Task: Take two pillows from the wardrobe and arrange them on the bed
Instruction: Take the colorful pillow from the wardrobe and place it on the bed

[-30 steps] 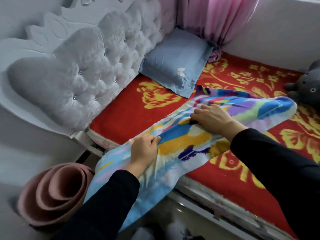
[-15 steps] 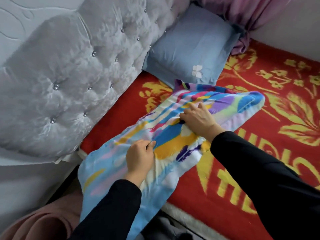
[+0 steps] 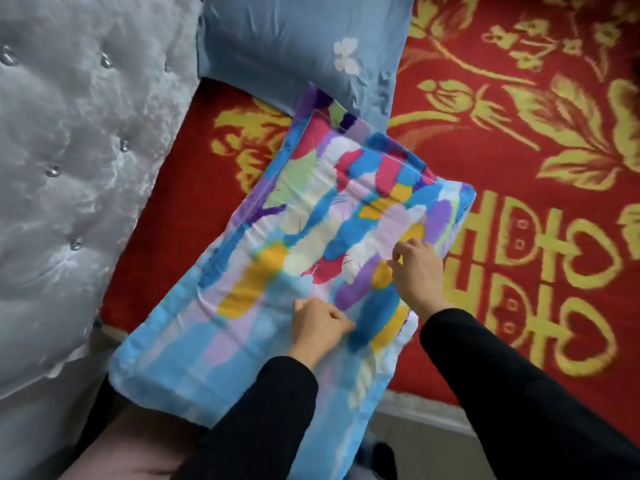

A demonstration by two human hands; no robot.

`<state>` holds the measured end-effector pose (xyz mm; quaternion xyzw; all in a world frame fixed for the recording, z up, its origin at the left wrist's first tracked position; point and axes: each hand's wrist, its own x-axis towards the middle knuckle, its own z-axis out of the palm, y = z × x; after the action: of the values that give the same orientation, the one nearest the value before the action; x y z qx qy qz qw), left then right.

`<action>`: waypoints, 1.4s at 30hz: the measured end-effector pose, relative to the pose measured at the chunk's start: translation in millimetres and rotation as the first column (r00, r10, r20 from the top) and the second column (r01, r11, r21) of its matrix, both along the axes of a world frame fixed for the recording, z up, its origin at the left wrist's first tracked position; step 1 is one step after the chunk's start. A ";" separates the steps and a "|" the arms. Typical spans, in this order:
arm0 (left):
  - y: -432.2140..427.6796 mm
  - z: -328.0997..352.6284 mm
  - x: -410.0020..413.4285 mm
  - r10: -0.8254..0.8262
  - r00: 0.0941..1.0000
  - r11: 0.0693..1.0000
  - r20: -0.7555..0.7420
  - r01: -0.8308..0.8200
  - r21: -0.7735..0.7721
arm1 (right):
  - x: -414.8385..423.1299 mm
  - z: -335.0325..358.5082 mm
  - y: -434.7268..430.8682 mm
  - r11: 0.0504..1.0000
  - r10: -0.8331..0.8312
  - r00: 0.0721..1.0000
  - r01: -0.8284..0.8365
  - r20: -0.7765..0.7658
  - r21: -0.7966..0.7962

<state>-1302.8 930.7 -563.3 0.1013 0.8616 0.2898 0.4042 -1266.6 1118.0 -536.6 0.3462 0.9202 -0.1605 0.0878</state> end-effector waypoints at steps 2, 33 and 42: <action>-3.5 -6.7 -7.1 -0.021 0.998 0.999 -0.052 0.019 -0.048 | 10.8 -5.1 -11.2 0.960 -0.233 0.971 0.219 -0.061 -0.173; -77.9 -34.1 -135.9 0.154 0.919 0.966 -0.362 -0.217 -0.143 | 42.9 -66.4 -118.7 0.594 -0.735 0.676 0.676 0.048 -0.436; -120.8 23.9 -149.8 0.297 0.809 0.909 -0.507 -0.402 -0.109 | -11.1 -16.6 -129.4 0.736 -0.586 0.808 0.496 -0.067 -0.461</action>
<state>-1452.6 809.9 -539.4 -0.0347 0.9639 0.2320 0.1259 -1277.7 988.6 -553.2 0.5535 0.7252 -0.4094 0.0133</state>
